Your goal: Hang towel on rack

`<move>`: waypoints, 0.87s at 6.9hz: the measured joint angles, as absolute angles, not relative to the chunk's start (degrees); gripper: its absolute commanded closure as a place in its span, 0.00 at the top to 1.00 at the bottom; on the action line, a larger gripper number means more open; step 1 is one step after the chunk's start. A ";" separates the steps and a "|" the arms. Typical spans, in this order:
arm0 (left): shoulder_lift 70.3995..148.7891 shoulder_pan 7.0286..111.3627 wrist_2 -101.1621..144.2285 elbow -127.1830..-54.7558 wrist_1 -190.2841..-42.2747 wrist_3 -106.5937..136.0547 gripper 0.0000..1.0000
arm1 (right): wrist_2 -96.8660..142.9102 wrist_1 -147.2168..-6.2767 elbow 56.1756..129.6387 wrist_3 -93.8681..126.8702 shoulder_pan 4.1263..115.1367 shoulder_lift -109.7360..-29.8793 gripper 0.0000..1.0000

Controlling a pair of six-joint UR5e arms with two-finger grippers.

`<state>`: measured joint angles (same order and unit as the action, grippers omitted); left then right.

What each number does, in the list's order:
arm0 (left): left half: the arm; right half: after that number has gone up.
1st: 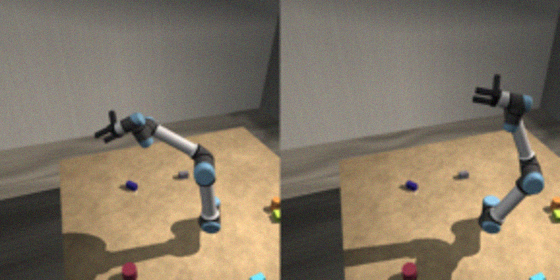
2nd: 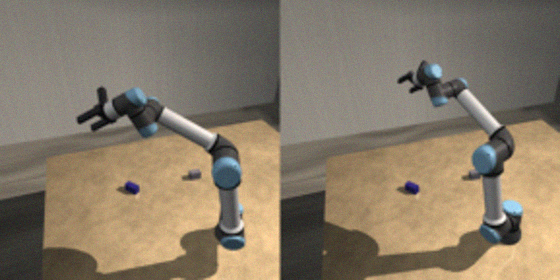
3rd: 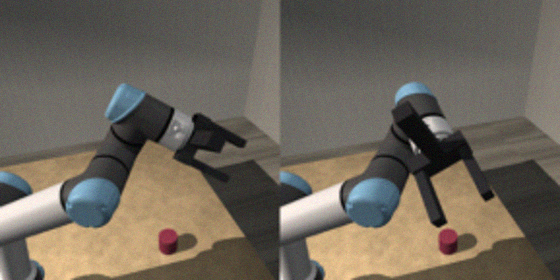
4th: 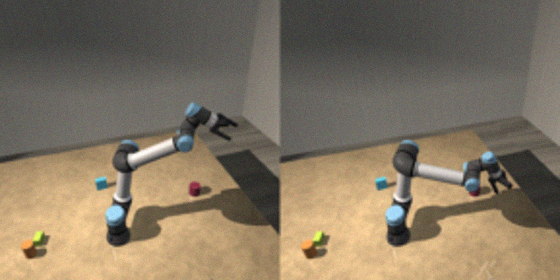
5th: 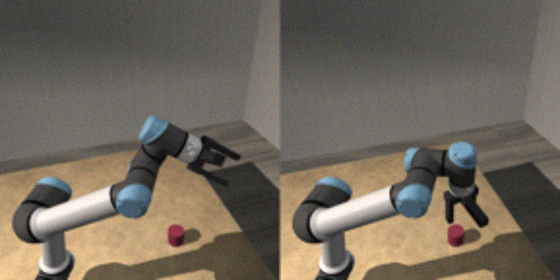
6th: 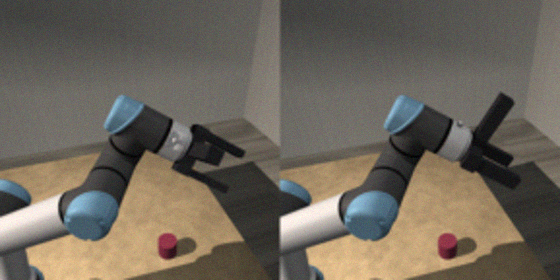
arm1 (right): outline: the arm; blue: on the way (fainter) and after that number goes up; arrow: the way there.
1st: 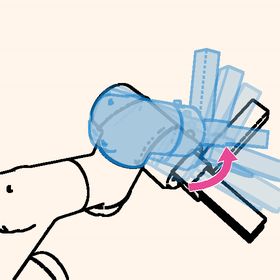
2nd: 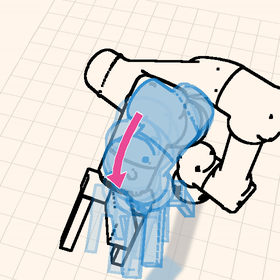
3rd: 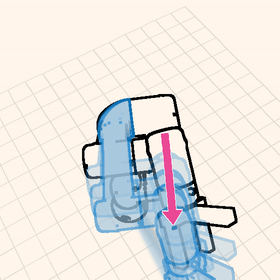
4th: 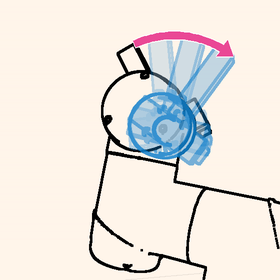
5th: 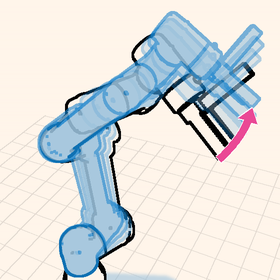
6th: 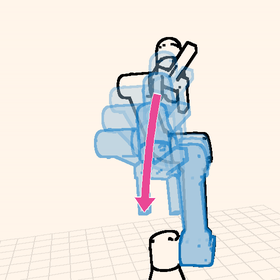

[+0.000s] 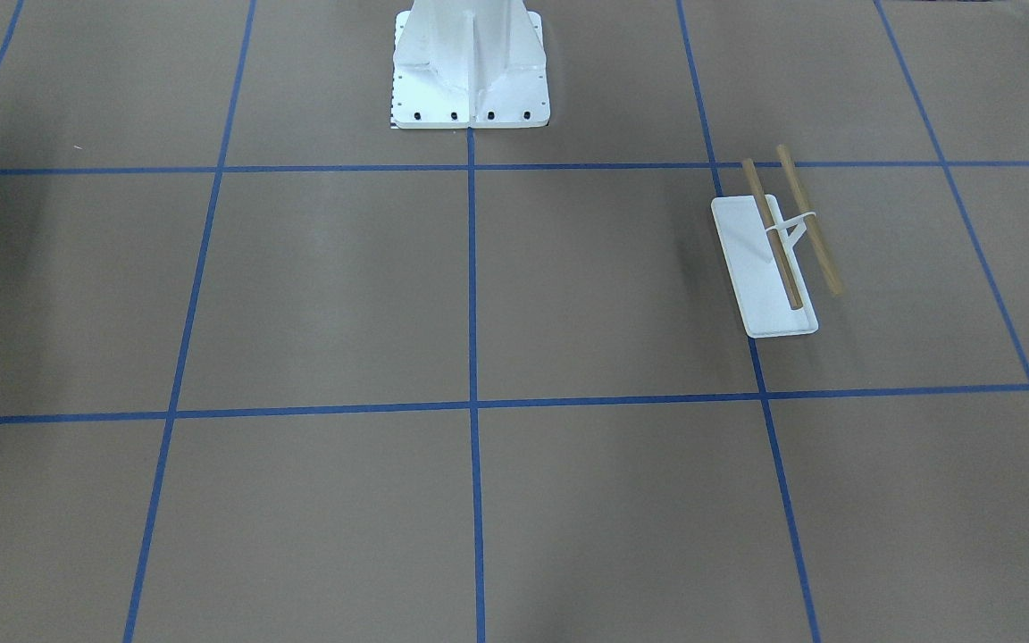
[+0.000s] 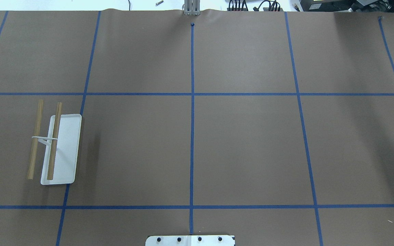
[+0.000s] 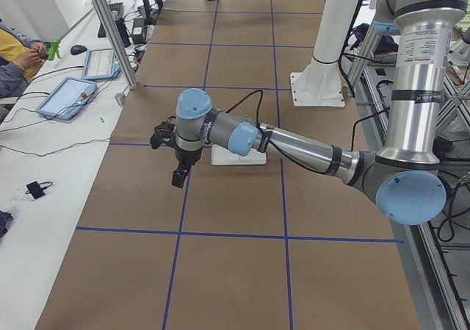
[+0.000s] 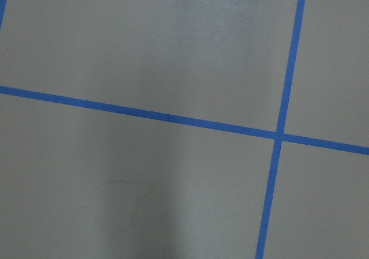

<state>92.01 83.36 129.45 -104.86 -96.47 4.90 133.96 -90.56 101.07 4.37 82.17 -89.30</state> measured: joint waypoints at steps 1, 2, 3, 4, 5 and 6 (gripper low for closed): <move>91.59 83.33 129.63 -105.10 -96.97 4.84 0.98 | 133.66 -90.43 101.28 4.40 82.16 -89.72 1.00; 90.78 83.33 129.96 -105.03 -98.04 4.72 0.98 | 133.00 -90.07 101.71 4.57 82.13 -90.21 1.00; 90.17 83.33 130.15 -104.89 -98.72 4.63 0.98 | 132.20 -89.44 101.88 4.68 82.10 -90.43 1.00; 89.76 83.32 130.22 -104.82 -99.02 4.92 0.98 | 131.75 -88.77 101.76 4.61 82.10 -90.66 1.00; 89.43 83.32 130.27 -104.85 -99.16 5.83 0.98 | 130.98 -88.47 101.42 3.75 82.09 -90.98 1.00; 89.26 83.32 130.72 -104.92 -99.20 6.70 0.98 | 129.74 -88.34 100.94 0.73 82.09 -91.53 1.00</move>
